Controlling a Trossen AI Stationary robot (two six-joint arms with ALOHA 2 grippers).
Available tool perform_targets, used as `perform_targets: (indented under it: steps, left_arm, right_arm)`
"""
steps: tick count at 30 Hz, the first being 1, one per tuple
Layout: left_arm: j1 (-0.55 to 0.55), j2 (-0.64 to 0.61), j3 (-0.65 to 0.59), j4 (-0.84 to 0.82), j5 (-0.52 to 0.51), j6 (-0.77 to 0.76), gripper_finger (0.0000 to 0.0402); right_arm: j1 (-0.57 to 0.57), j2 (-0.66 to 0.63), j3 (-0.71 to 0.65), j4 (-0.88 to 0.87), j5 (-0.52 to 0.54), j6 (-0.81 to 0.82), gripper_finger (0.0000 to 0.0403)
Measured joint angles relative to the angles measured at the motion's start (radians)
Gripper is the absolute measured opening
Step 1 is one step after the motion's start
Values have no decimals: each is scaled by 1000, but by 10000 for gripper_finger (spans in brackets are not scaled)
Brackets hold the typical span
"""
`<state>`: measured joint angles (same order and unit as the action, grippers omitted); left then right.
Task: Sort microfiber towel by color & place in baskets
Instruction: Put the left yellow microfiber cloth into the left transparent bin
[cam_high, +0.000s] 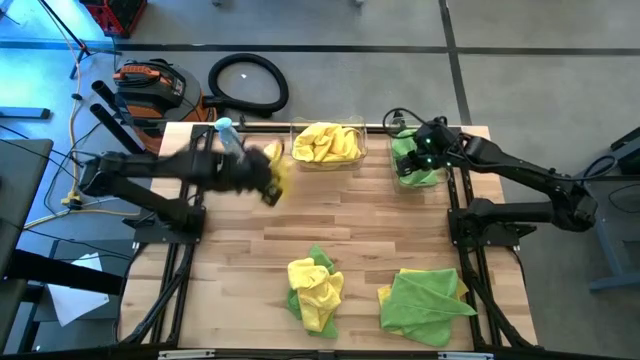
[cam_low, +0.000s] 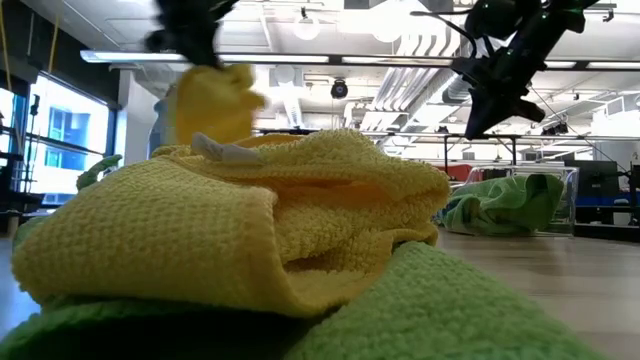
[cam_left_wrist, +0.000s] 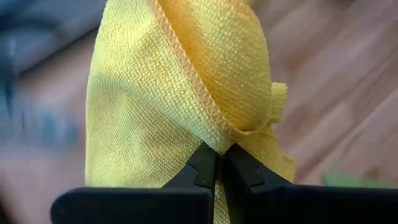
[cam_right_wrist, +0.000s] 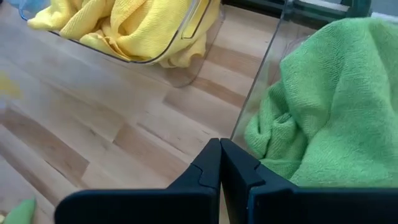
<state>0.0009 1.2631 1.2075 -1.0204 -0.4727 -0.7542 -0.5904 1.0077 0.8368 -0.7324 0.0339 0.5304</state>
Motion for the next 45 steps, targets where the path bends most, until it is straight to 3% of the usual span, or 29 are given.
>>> perform_targets:
  steps: [4, 8, 18, 24, 33, 45]
  left_arm:
    - [168, 47, 120, 177, 66, 365, 0]
    - [299, 152, 294, 231, 131, 616, 0]
    - [455, 523, 672, 181, 201, 1024, 0]
    - [467, 679, 696, 124, 220, 1113, 0]
    - [470, 821, 696, 46, 468, 1135, 0]
    - [513, 875, 696, 72, 467, 1018, 19]
  right_arm:
    - [23, 0, 0, 0, 22, 48, 0]
    - [47, 0, 0, 0, 61, 100, 0]
    - [92, 0, 0, 1, 144, 195, 0]
    - [113, 0, 0, 1, 176, 230, 0]
    - [116, 0, 0, 1, 194, 255, 0]
    - [116, 0, 0, 2, 199, 255, 0]
